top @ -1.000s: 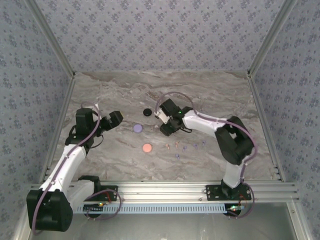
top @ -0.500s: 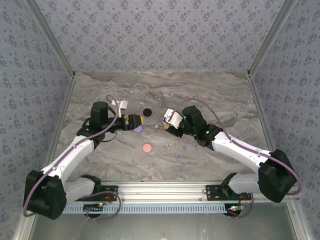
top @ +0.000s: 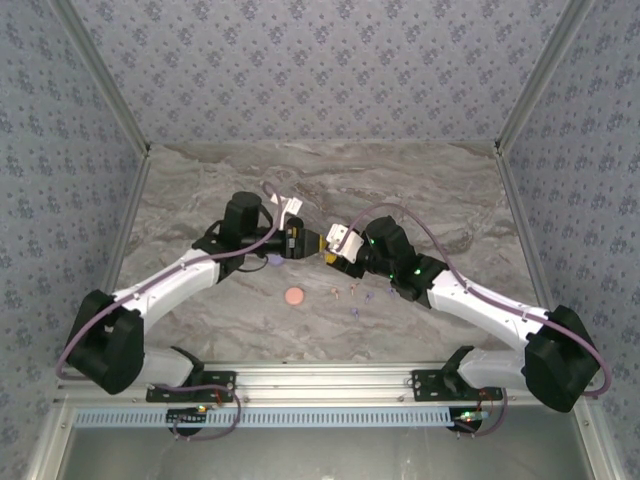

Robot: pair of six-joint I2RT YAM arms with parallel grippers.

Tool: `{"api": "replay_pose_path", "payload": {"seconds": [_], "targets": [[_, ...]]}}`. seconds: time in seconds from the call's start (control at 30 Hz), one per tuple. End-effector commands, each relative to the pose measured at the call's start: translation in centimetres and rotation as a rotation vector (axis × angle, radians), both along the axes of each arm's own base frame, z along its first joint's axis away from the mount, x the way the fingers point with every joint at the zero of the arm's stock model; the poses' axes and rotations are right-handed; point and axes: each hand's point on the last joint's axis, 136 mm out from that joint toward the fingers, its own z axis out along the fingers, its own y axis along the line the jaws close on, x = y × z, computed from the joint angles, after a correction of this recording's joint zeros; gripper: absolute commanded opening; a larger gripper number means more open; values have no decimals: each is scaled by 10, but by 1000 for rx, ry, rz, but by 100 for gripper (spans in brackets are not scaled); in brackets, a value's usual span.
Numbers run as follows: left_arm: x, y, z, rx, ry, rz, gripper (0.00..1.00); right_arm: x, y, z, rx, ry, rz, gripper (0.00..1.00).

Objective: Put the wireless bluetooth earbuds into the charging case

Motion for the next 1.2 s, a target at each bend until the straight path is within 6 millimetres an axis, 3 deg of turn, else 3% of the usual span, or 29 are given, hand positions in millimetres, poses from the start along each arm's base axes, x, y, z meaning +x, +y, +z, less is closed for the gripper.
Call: {"api": "replay_pose_path", "payload": {"seconds": [0.0, 0.33, 0.57, 0.7, 0.83, 1.07, 1.17], "targets": [[2, -13, 18, -36, -50, -39, 62, -2, 3, 13, 25, -42, 16, 49], [-2, -22, 7, -14, -37, -70, 43, -3, 3, 13, 34, -31, 13, 49], [-5, -26, 2, -2, -53, -88, 40, -3, 3, 13, 37, -25, 7, 50], [-5, -26, -1, 2, -53, -90, 28, -3, 2, 12, 36, -9, 5, 52], [-3, -24, 2, 1, -87, -76, 14, -7, -2, 12, 50, 53, 8, 68], [5, -7, 26, -32, -287, 44, 2, -21, -26, 30, 240, 181, 20, 99], [6, 4, 42, -89, -430, 110, 0, -25, -43, 49, 413, 234, 27, 100]]}}
